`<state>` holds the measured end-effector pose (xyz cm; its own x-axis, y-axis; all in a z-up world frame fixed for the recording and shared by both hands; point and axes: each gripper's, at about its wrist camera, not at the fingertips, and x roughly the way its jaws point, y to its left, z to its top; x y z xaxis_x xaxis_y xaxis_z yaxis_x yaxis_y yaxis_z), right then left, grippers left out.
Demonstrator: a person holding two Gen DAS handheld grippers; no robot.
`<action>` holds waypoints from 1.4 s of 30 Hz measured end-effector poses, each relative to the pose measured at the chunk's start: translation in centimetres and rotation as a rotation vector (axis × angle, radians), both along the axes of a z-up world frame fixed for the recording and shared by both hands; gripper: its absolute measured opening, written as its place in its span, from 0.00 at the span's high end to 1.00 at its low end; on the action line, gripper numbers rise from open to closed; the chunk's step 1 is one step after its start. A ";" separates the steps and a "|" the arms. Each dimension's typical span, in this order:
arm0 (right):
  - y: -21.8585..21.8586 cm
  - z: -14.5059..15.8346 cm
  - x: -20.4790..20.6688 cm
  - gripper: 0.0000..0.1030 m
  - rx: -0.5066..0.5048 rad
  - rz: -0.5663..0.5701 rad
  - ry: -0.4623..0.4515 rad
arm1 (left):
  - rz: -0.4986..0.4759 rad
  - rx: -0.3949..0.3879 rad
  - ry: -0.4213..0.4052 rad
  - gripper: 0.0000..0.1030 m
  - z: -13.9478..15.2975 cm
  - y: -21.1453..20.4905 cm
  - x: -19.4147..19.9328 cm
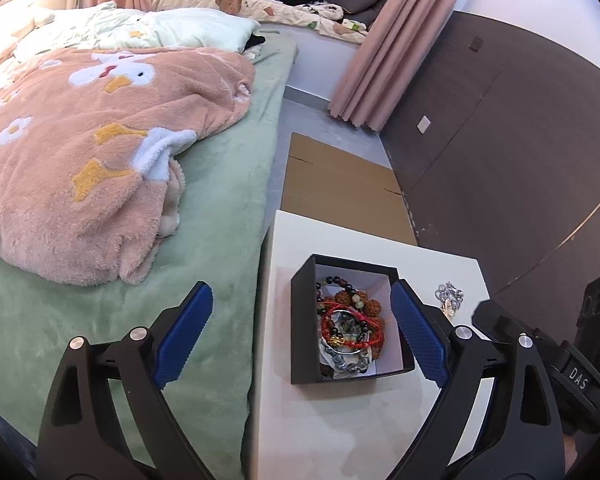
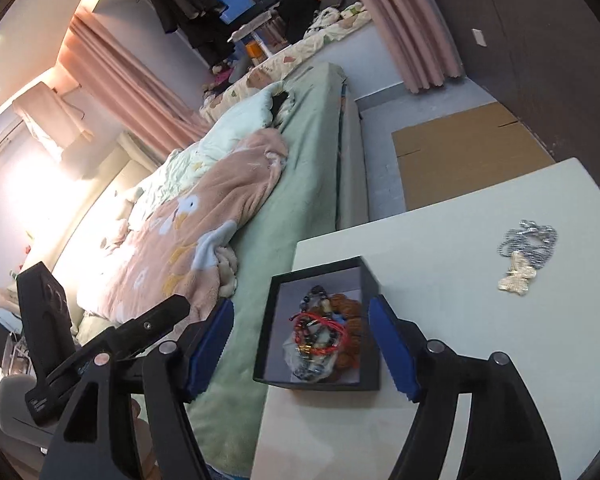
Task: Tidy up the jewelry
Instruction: 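Lower both held items into the black box and open both tools, then move both open tools back over the silver chain with butterfly pendant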
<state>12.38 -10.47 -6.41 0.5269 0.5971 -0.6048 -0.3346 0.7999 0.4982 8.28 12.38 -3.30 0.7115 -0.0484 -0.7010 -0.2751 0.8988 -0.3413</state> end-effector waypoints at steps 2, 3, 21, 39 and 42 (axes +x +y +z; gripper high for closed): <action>-0.8 -0.3 -0.2 0.32 -0.010 -0.018 0.016 | -0.015 0.001 0.001 0.13 0.0 -0.6 0.2; -1.5 -0.7 -0.5 0.31 -0.015 -0.032 0.032 | -0.018 0.006 0.003 0.13 0.0 -0.9 0.2; -8.6 -0.7 0.4 0.07 -0.211 -0.212 0.038 | -0.130 0.058 -0.006 0.05 -0.4 -8.0 2.1; -15.2 -0.1 1.8 0.07 -0.242 -0.281 0.042 | -0.287 0.162 0.003 0.05 1.3 -15.7 6.5; -16.6 0.2 2.2 0.07 -0.207 -0.299 0.052 | -0.318 0.143 0.006 0.05 1.3 -16.7 7.5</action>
<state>14.56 -27.11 -6.23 0.6249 0.2836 -0.7274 -0.0496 0.9442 0.3255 15.77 -4.36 -1.97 0.6726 -0.1680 -0.7206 0.0246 0.9784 -0.2052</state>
